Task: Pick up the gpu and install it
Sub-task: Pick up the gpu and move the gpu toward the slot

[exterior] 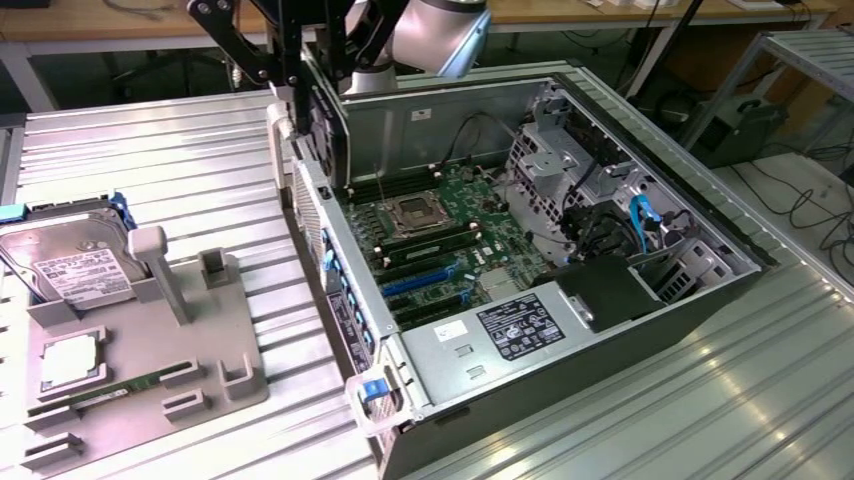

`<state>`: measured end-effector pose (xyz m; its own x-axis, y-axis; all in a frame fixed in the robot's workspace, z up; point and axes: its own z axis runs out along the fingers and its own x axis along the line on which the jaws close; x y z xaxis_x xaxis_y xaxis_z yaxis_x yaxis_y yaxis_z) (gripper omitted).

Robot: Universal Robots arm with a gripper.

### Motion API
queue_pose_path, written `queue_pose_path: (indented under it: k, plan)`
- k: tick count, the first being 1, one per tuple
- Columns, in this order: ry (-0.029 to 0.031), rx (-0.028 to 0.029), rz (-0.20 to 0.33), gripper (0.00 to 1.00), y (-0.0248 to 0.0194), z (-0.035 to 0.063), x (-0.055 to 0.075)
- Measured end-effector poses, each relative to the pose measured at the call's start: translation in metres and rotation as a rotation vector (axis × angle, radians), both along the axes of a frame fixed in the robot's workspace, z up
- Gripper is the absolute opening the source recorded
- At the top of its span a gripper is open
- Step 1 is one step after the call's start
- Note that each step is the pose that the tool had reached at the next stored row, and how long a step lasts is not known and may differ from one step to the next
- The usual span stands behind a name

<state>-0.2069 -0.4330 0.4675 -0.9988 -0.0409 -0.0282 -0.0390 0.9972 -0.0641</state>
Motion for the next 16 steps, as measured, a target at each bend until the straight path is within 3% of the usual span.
queue_pose_path:
  k: [9, 16]
  plan:
    - [-0.0001, 0.0001, 0.0, 0.28, 0.0, -0.0001, 0.008]
    - [0.0016, 0.0, 0.0, 0.28, 0.0, -0.0001, 0.021]
